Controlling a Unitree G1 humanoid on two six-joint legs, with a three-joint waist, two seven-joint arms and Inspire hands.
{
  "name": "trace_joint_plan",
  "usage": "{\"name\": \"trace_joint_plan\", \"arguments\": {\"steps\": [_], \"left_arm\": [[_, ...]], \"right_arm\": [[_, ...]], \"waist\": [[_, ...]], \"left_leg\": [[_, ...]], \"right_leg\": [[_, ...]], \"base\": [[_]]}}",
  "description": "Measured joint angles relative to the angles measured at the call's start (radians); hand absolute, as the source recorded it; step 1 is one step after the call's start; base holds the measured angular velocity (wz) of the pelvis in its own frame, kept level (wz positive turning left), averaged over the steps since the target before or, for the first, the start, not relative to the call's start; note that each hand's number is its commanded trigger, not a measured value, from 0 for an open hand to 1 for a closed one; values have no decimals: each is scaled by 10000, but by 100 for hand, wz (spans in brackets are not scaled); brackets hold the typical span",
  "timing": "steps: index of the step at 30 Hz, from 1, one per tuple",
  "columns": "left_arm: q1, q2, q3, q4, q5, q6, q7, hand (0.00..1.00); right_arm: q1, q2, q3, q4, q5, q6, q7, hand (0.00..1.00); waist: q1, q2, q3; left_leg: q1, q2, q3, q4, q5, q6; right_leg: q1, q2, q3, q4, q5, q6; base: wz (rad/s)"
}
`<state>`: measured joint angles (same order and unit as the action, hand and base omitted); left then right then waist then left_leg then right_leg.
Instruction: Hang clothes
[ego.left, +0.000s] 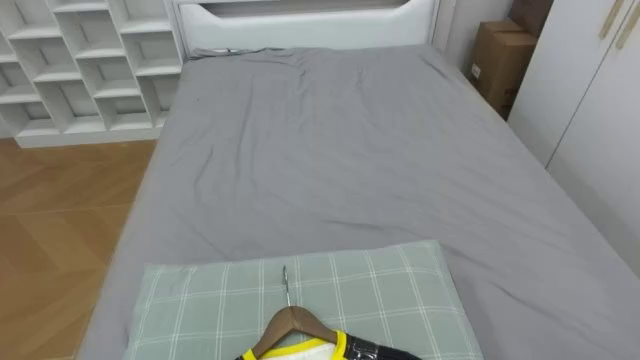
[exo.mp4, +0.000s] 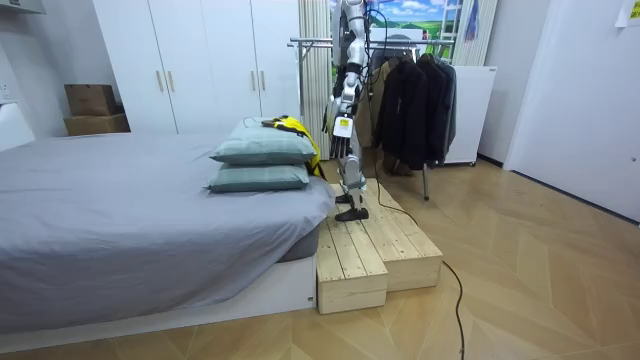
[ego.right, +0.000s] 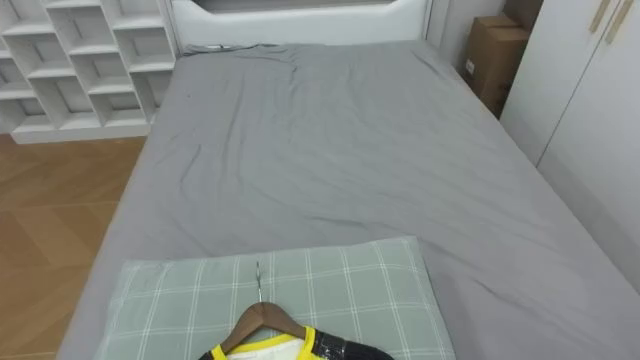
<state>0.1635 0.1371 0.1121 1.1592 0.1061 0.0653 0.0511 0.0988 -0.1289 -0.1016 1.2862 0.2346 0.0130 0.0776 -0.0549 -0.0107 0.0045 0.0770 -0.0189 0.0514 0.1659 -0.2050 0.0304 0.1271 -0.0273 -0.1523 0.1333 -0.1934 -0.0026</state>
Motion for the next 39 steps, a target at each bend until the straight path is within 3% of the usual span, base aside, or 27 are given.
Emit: {"name": "trace_joint_plan", "arguments": {"steps": [30,39], "left_arm": [[-181,-42,-146,0,123,-7,125,0],[-113,-145,-72,-35,45,-13,1032,0]], "right_arm": [[19,2,5,12,37,-12,12,0],[28,26,16,8,87,18,-21,0]], "waist": [[23,-12,-5],[52,-111,-13]], "left_leg": [[38,15,205,-34,1,4],[154,48,317,-113,-1,1]], "right_leg": [[-50,18,258,25,1,0],[-57,56,383,29,1,-1]], "base": [[-1],[-4]]}}
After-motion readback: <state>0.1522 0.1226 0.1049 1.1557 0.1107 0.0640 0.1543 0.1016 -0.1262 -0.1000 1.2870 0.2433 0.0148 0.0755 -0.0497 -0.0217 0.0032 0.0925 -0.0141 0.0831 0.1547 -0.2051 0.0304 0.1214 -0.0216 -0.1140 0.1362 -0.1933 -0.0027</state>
